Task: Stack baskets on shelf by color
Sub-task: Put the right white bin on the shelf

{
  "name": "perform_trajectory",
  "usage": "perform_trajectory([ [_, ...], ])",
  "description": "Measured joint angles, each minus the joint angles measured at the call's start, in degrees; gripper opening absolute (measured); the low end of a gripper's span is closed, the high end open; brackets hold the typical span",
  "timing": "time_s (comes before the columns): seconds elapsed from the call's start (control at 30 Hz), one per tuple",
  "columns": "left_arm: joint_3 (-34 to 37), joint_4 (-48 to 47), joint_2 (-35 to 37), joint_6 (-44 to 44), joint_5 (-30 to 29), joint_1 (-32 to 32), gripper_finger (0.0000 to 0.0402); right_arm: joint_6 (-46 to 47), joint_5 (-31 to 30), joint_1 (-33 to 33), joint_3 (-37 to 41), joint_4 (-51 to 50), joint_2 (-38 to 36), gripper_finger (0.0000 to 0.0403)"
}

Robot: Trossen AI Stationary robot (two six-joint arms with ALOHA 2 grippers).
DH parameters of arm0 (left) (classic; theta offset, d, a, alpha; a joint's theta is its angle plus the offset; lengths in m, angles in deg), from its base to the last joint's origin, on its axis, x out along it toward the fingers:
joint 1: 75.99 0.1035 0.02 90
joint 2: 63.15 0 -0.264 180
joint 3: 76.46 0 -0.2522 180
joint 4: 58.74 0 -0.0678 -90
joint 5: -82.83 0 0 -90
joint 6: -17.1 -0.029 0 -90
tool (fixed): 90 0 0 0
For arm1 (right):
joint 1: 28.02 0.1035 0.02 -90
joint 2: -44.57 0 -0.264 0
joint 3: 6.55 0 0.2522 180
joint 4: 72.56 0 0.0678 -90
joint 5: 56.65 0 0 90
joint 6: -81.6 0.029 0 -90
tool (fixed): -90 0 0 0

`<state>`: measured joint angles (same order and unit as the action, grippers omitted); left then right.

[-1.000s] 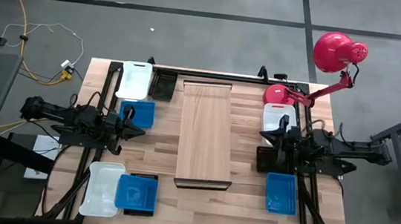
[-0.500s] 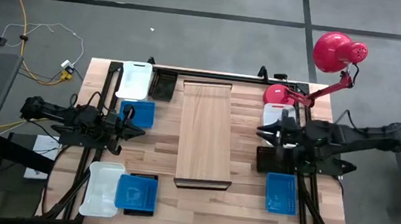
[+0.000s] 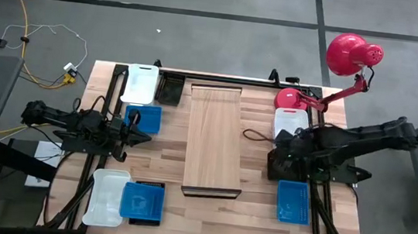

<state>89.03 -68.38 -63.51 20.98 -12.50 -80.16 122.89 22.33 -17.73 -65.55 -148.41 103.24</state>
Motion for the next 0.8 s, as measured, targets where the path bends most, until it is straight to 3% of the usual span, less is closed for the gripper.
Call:
perform_trajectory([
  [0.27,0.0,0.0,0.0,0.0,0.0,0.0,0.0001,2.4,-5.8,-2.1,1.1,-0.1,4.3,0.0211],
  [0.6,0.0,0.0,0.0,0.0,0.0,0.0,0.0001,2.5,-3.7,-3.6,1.1,-0.1,9.8,0.0211],
  [0.8,0.0,0.0,0.0,0.0,0.0,0.0,0.0001,9.2,-3.8,-3.6,1.1,-0.4,12.7,0.0210],
])
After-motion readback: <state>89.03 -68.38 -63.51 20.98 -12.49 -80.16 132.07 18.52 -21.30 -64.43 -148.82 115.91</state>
